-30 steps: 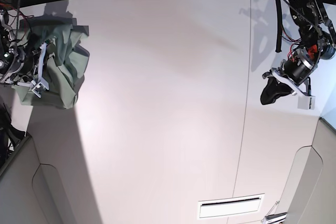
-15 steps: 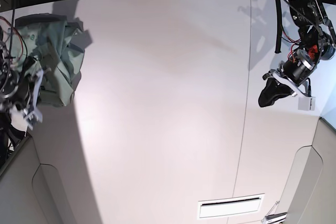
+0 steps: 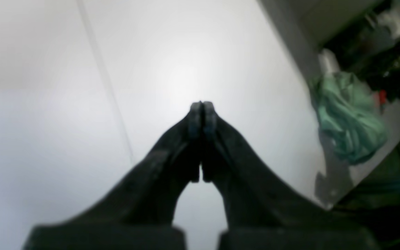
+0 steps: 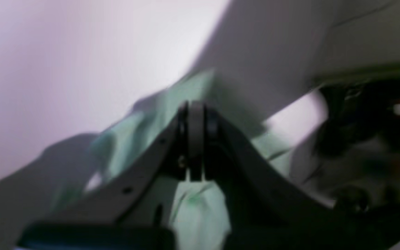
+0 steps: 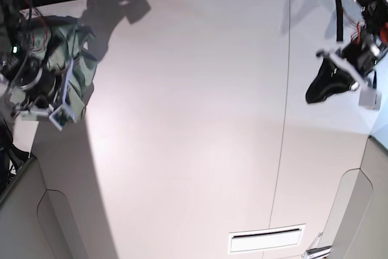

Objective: Fold the T-shirt properly

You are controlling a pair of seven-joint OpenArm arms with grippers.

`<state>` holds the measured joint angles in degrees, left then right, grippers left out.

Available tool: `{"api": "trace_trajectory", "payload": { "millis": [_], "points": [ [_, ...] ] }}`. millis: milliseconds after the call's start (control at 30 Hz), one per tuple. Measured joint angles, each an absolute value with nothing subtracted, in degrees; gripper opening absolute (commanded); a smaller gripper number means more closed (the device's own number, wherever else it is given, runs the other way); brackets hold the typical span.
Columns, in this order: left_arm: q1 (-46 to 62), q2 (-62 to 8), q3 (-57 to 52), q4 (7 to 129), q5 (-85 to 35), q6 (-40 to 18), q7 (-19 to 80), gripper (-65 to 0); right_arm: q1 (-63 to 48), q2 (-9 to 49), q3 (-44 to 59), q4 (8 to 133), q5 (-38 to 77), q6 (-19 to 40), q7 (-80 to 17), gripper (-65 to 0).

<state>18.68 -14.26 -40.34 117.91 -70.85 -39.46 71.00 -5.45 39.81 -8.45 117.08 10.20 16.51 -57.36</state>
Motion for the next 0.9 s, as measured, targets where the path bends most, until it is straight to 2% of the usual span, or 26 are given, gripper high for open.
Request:
{"api": "trace_trajectory", "payload": {
  "millis": [167, 300, 367, 633, 700, 800, 900],
  "points": [
    [30.1, -13.7, -46.7, 123.0, -72.0, -39.6, 72.0, -65.0, -14.9, 40.0, -8.2, 121.4, 4.9, 16.4, -60.3, -65.0],
    [38.7, -11.4, -50.5, 123.4, -81.3, -39.6, 80.0, -65.0, -22.4, 40.3, -8.2, 124.8, 2.0, 17.3, -64.6, -65.0],
    [43.1, -11.3, -51.4, 123.5, -84.0, -39.6, 80.4, -65.0, -26.3, 40.9, -8.2, 126.1, 0.9, 19.2, -65.7, -65.0],
    [61.1, -12.6, -52.1, 123.6, -84.1, -39.6, 80.1, -65.0, -45.4, 53.5, -8.1, 130.1, 1.4, 20.5, -70.7, -65.0],
    [65.7, -13.9, -51.7, 123.6, -84.2, -39.5, 79.8, -65.0, -49.7, 55.7, -8.0, 130.1, 3.6, 21.9, -71.0, -65.0],
    [72.6, -17.7, -49.8, 122.4, -83.9, -39.5, 80.2, -65.0, -54.3, 56.4, -8.0, 129.7, 11.2, 28.1, -71.6, -65.0],
    [74.0, -21.2, -44.6, 119.7, -84.0, -39.5, 80.0, -65.0, -55.7, 56.3, -8.1, 126.2, 16.3, 33.3, -71.3, -65.0]
  ]
}}
